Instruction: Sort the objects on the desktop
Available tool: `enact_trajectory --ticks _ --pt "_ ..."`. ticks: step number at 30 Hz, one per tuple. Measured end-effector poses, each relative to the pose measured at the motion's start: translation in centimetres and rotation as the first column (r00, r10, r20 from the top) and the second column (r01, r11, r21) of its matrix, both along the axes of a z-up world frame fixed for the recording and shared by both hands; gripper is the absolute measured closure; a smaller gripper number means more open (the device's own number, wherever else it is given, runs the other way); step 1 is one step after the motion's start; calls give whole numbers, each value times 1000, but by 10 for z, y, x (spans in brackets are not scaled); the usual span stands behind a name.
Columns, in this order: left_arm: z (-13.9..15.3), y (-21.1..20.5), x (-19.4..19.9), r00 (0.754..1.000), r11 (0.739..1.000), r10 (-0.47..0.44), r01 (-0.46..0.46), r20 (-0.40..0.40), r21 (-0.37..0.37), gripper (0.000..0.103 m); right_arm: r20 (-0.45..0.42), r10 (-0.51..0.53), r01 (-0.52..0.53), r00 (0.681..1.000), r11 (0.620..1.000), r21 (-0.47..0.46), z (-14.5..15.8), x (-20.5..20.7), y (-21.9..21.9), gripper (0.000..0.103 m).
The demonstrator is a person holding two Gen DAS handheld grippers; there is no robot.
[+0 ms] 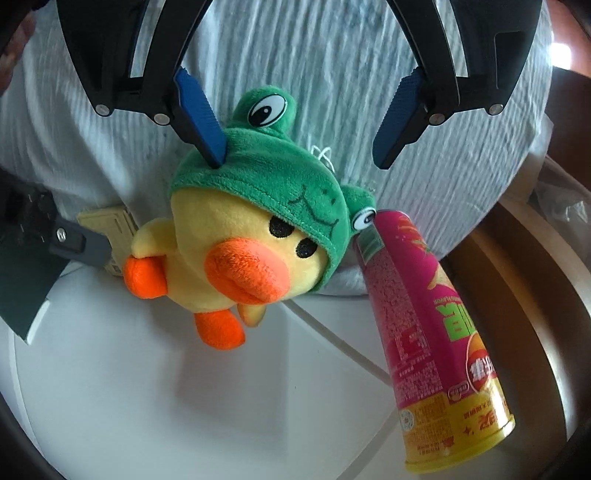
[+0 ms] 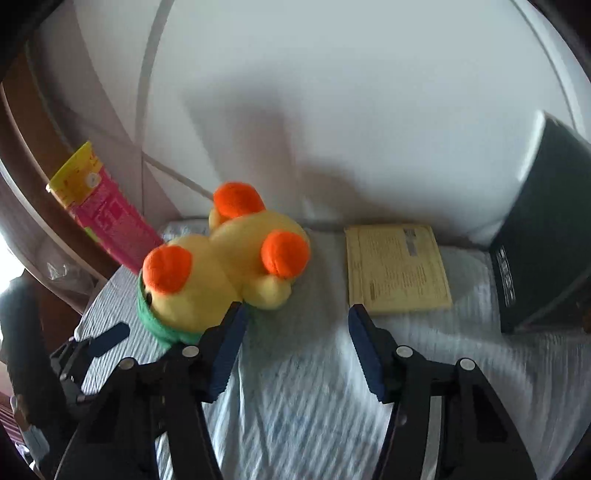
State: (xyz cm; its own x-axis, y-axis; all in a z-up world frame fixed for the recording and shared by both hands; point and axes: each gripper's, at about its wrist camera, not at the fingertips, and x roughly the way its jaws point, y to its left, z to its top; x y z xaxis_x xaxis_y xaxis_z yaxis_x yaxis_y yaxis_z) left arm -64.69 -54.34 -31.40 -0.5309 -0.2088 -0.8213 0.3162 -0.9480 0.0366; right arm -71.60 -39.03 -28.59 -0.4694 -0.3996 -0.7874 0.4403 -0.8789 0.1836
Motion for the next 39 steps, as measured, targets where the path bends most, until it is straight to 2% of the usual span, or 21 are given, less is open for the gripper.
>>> enact_trajectory --ticks 3,7,8,10,13,14,17,19,21,22,23,24,25,28,33,37,38,39 --pt "5 -2 -2 1000 999 -20 19 -9 -29 20 -25 -9 9 1000 1000 -11 2 -23 -14 46" --pt "4 -2 0 998 997 -57 57 2 -47 17 -7 -26 25 1000 998 -61 -7 -54 -34 46" --pt "3 -2 1 998 997 -57 57 5 -51 15 -5 -24 24 1000 999 -42 -10 -58 -41 46" --pt "0 -4 3 998 997 -59 60 13 -42 15 68 -17 15 998 999 28 -27 -68 -52 46" --pt "-3 -8 9 998 996 -59 60 28 -60 15 135 -11 11 991 1000 2 -31 -62 -45 48" --pt "-3 -10 13 998 995 -59 62 37 -79 15 163 19 -18 986 1000 -6 -30 -56 -44 55" --pt "-4 -27 25 998 989 -17 25 56 -143 15 246 123 -120 961 992 -29 -25 -27 -46 54" --pt "-4 -41 32 998 984 19 -6 67 -180 15 238 177 -182 955 983 2 -21 -3 -51 54" --pt "-1 -51 37 997 995 11 -3 74 -101 15 239 174 -178 955 984 -3 -17 5 -49 54" --pt "3 -53 40 998 998 2 2 68 -60 15 220 158 -161 963 987 -6 -12 5 -45 48" --pt "7 -51 42 999 1000 -9 10 52 -23 15 188 137 -138 973 990 -6 -5 3 -41 31" --pt "11 -47 41 999 1000 -21 20 39 3 12 163 117 -118 980 993 -2 0 0 -38 20" --pt "14 -42 40 999 999 -32 32 26 25 9 138 98 -99 986 995 3 5 -3 -35 0" --pt "16 -21 29 998 997 -67 67 6 39 6 112 69 -72 991 997 19 7 -20 -33 0" --pt "-12 7 -1 997 997 -76 76 25 -13 4 190 54 -46 980 998 -47 -6 -42 -32 0" --pt "-27 11 -20 995 994 -98 99 32 -46 4 262 46 -20 964 994 -104 -42 -63 -44 0" --pt "-30 10 -24 995 994 -91 94 40 -54 7 273 48 -12 961 991 -130 -50 -66 -44 0" --pt "-33 7 -27 995 995 -88 90 46 -53 16 293 44 4 955 987 -162 -56 -70 -43 0"
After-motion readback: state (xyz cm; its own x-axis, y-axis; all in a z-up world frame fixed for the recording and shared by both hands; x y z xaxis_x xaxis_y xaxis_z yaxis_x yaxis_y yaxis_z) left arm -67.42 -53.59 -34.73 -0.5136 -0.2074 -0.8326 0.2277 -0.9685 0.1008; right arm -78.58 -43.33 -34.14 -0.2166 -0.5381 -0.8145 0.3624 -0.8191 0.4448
